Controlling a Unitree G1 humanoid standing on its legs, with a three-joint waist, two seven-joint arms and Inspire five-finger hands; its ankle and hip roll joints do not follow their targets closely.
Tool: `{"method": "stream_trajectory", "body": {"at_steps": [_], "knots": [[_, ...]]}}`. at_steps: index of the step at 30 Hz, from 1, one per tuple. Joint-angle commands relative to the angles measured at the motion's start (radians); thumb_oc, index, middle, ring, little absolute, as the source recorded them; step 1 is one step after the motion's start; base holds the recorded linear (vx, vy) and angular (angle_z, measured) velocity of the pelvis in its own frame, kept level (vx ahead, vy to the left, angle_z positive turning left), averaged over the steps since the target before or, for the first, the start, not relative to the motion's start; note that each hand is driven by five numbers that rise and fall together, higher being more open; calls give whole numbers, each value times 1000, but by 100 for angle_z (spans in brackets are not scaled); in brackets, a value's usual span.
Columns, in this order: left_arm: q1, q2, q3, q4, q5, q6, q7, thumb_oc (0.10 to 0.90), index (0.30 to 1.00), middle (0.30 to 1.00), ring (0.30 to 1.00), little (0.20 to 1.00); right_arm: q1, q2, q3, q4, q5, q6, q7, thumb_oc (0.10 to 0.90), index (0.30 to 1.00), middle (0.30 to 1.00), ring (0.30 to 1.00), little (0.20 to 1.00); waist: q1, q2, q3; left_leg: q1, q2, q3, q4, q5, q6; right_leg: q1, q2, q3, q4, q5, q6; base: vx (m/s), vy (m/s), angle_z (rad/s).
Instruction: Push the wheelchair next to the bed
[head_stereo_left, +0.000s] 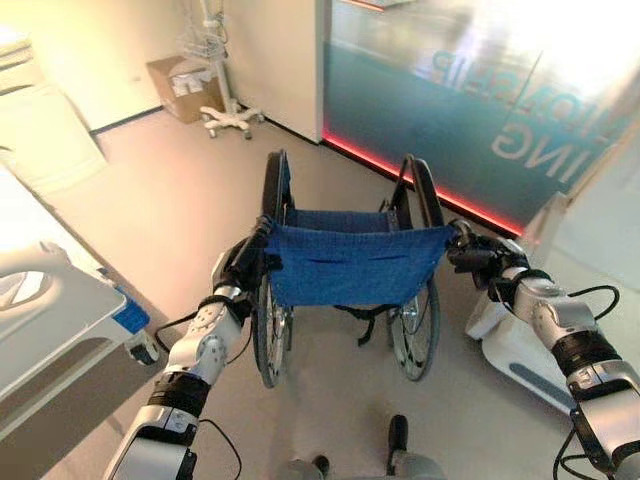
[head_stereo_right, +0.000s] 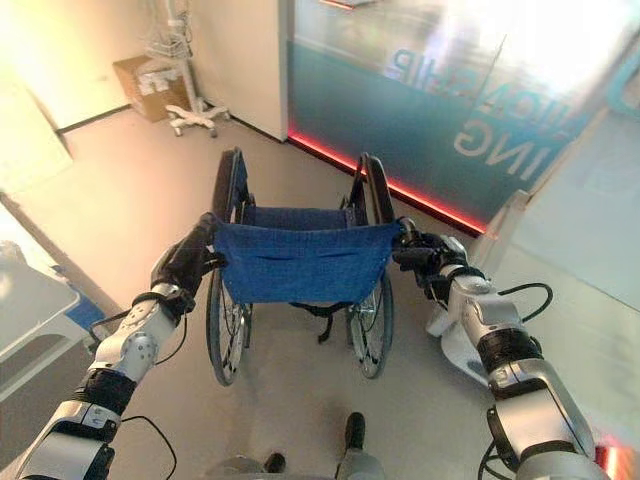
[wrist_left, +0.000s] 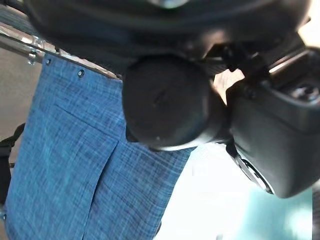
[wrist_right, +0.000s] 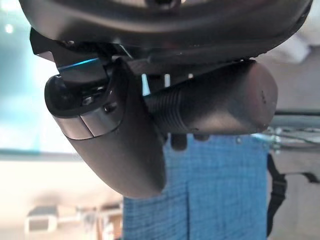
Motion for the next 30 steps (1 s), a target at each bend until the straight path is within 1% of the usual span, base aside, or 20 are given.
{"method": "stream_trajectory", "body": {"at_steps": [1,3,5,6,8,9,12,14,15,17,18,19,20,22,24,25,26,27,29,30], "knots": [[-20,-28,-51,-102,-60,-38,12,400,300,300,300,300,-197,130,78,-104,117,-87,182,400,300,300,300,300,90,5,-84,50,99,170,98,33,-58,-177,-26,11,123,79,-9,278,-299,107],[-31,-33,-49,-115,-64,-29,43,400,300,300,300,300,-166,136,90,-154,110,-80,166,400,300,300,300,300,86,-2,-85,-19,132,209,248,180,-91,-127,-20,-47,114,46,-47,261,-373,82],[-26,-31,-45,-133,-64,-27,52,400,300,300,300,300,-148,132,94,-167,100,-90,171,400,300,300,300,300,87,-8,-81,-80,127,239,350,203,-91,-104,-17,-78,110,32,-70,196,-337,66],[-20,-29,-39,-153,-68,-21,57,400,300,300,300,300,-132,131,92,-174,94,-101,167,400,300,300,300,300,89,-14,-74,-124,131,290,424,206,-90,-84,-15,-109,113,16,-89,176,-301,39],[-12,-32,-36,-158,-62,-24,48,400,300,300,300,300,-112,135,88,-178,82,-119,157,400,300,300,300,300,91,-14,-69,-167,133,340,445,178,-84,-55,-7,-147,106,1,-101,194,-225,30],[-11,-33,-33,-157,-59,-28,46,400,300,300,300,300,-109,138,88,-174,74,-126,157,400,300,300,300,300,93,-12,-67,-172,124,356,424,164,-81,-44,-2,-159,102,-7,-102,251,-148,41],[-15,-36,-31,-141,-56,-43,50,400,300,300,300,300,-137,154,94,-148,56,-131,148,400,300,300,300,300,103,16,-68,-139,90,418,233,135,-81,-3,34,-185,94,-38,-101,287,-45,34],[-20,-56,-39,-130,-49,-46,47,400,300,300,300,300,-157,166,93,-140,44,-120,114,400,300,300,300,300,124,37,-72,-150,55,467,8,147,-83,50,75,-200,69,-67,-102,413,1,18],[-19,-61,-42,-129,-45,-49,49,400,300,300,300,300,-158,166,93,-137,39,-120,111,400,300,300,300,300,130,43,-74,-161,50,476,-42,157,-85,62,86,-205,64,-74,-103,436,7,29],[-5,-61,-51,-135,-41,-51,50,400,300,300,300,300,-144,152,97,-137,36,-129,110,400,300,300,300,300,149,54,-78,-206,49,523,-168,251,-100,122,123,-205,42,-103,-113,412,15,24],[-4,-59,-51,-138,-41,-50,49,400,300,300,300,300,-141,149,95,-137,36,-131,110,400,300,300,300,300,151,55,-78,-214,50,529,-176,262,-102,127,127,-205,42,-107,-115,410,10,0],[2,-46,-51,-153,-41,-38,46,400,300,300,300,300,-128,133,87,-137,37,-137,114,400,300,300,300,300,163,57,-78,-253,55,535,-180,307,-108,145,144,-204,46,-126,-123,441,38,-14],[6,-31,-42,-156,-38,-29,39,400,300,300,300,300,-132,123,84,-122,37,-141,124,400,300,300,300,300,183,52,-77,-288,43,527,-154,317,-106,165,143,-204,65,-158,-127,504,62,-25],[5,-20,-26,-149,-32,-27,34,400,300,300,300,300,-144,129,86,-105,34,-143,133,400,300,300,300,300,196,46,-81,-292,29,529,-141,293,-87,170,136,-202,84,-177,-123,395,98,-34],[-11,-5,-11,-109,-8,-36,34,400,300,300,300,300,-139,173,94,-81,23,-159,137,400,300,300,300,300,228,23,-94,-277,2,519,-89,199,-38,202,79,-224,178,-236,-90,537,129,-57],[-11,-3,-11,-107,-8,-35,34,400,300,300,300,300,-138,176,93,-81,22,-160,137,400,300,300,300,300,229,20,-94,-276,-1,520,-82,193,-34,203,74,-226,185,-240,-87,413,134,-60],[-18,1,-8,-95,-7,-33,28,400,300,300,300,300,-123,181,86,-80,25,-168,138,400,300,300,300,300,238,5,-98,-266,-20,510,-66,172,1,197,35,-234,279,-185,-51,370,236,-44],[-28,2,-7,-79,-5,-32,26,400,300,300,300,300,-100,186,76,-87,15,-176,143,400,300,300,300,300,240,0,-102,-241,-33,497,-69,164,23,168,-20,-252,432,-98,-18,475,331,-29],[-36,2,-8,-54,-3,-40,21,400,300,300,300,300,-51,181,54,-109,3,-191,166,400,300,300,300,300,226,18,-97,-197,-37,456,-59,145,39,84,-85,-233,692,-7,2,391,311,23],[-37,3,-7,-51,-2,-41,20,400,300,300,300,300,-43,178,51,-115,4,-192,173,400,300,300,300,300,221,24,-95,-190,-34,447,-55,143,42,68,-87,-227,727,3,-3,321,261,63]]}}
